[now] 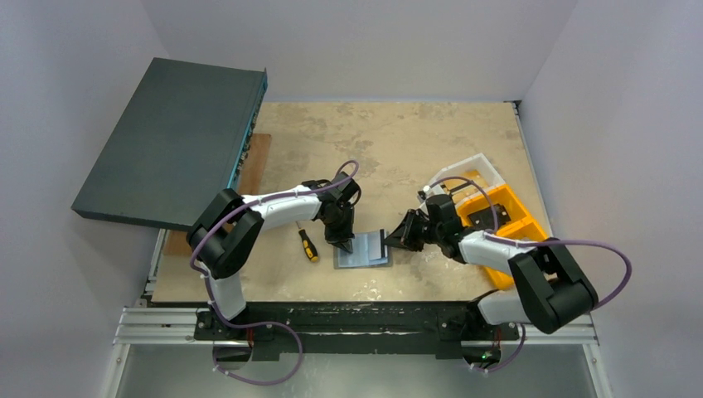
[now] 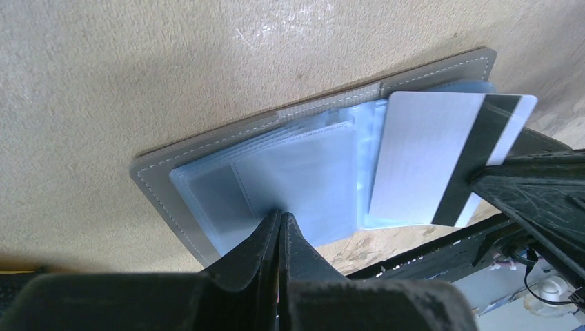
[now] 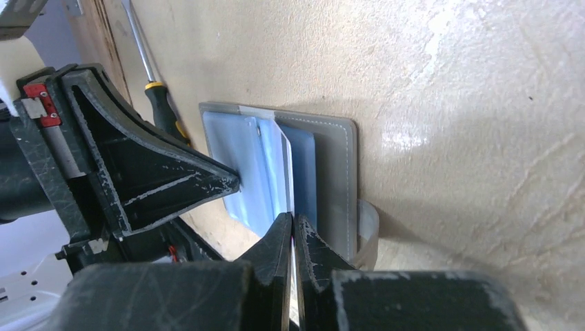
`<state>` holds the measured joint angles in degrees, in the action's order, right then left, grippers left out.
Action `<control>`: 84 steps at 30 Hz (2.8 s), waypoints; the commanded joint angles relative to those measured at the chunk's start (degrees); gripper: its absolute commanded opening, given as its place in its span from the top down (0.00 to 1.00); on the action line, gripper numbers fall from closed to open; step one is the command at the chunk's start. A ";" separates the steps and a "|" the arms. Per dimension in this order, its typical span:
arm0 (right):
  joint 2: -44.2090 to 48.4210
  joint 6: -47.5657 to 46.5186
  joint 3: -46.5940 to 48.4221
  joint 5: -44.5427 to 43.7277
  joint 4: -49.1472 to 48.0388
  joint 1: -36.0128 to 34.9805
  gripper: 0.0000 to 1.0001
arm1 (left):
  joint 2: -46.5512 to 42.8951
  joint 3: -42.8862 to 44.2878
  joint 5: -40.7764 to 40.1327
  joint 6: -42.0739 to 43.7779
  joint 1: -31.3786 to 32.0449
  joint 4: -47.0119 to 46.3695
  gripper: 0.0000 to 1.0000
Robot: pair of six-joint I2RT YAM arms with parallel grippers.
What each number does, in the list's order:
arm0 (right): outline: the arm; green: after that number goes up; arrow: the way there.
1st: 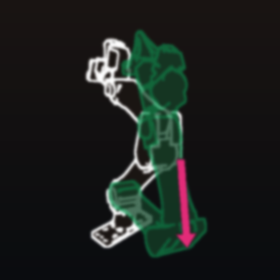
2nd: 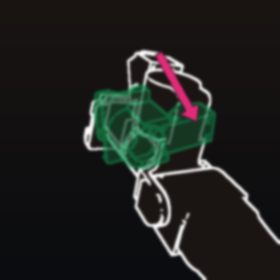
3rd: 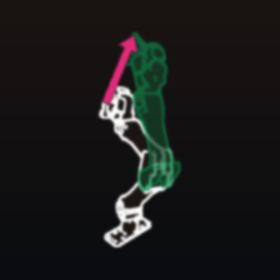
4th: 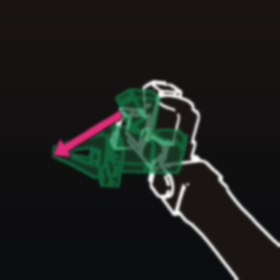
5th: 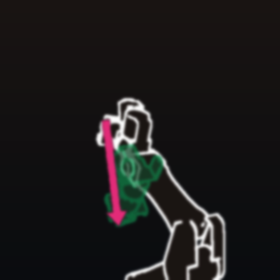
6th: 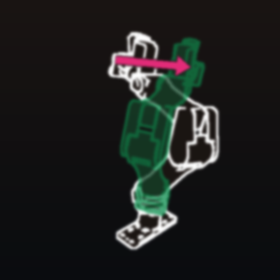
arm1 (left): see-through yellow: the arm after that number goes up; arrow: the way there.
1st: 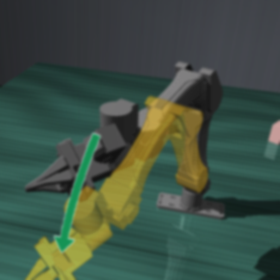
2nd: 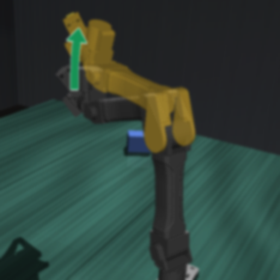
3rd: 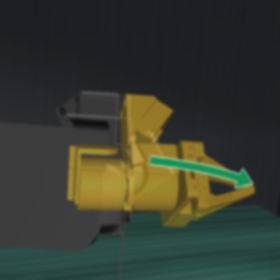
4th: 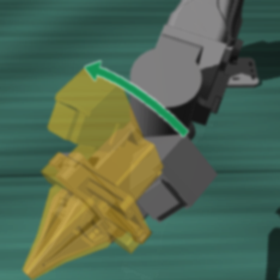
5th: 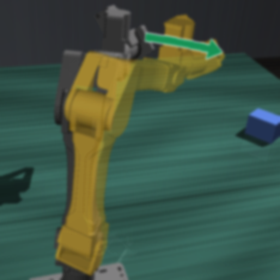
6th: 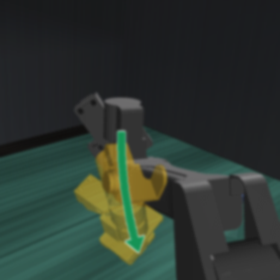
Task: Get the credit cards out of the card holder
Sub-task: Remove the credit card from the card holder, then place the credit card in the storage box.
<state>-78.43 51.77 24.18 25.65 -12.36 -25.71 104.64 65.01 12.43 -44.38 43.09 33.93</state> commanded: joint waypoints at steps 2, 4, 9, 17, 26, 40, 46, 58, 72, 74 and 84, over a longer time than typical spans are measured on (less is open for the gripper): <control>4.94 -2.67 2.35 -5.08 7.68 0.56 1.00 | 0.47 0.92 -3.55 1.50 -0.35 1.60 1.00; 6.19 -2.65 2.64 -5.19 8.53 0.58 1.00 | 0.04 1.75 -3.20 1.80 -0.38 1.51 1.00; 8.83 -2.29 3.52 -5.25 10.18 0.58 1.00 | -2.87 4.24 -1.96 2.76 -0.38 1.03 1.00; 12.10 -2.43 6.19 -6.58 14.69 0.60 1.00 | -8.71 8.81 -0.09 5.62 -0.38 3.51 0.76; 16.16 -2.12 8.66 -10.46 20.67 0.77 1.00 | -16.02 8.08 -0.88 8.03 -0.87 8.11 0.07; 25.76 -2.52 17.82 -31.06 47.50 6.46 1.00 | -26.31 5.68 -0.21 15.50 -1.16 15.89 0.04; 26.45 -3.00 22.37 -41.03 59.23 10.94 1.00 | -28.01 5.63 1.34 17.89 -1.16 16.95 0.03; 23.72 -4.17 31.58 -49.04 70.85 21.43 1.00 | -31.44 4.37 4.17 19.00 -1.39 16.45 0.02; 18.79 -10.67 39.71 -56.85 78.00 34.76 1.00 | -31.81 2.15 5.40 18.63 -1.43 14.79 0.02; 18.60 -10.42 38.22 -57.81 76.68 35.43 1.00 | -31.93 1.97 5.58 18.58 -1.42 14.67 0.02; 10.19 -11.63 36.19 -58.68 73.19 40.34 1.00 | -32.57 1.61 5.77 18.41 -1.27 14.42 0.02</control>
<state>-66.24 41.17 61.25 -31.03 63.13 12.97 73.91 66.83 17.34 -26.35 42.00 50.17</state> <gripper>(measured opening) 0.004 0.982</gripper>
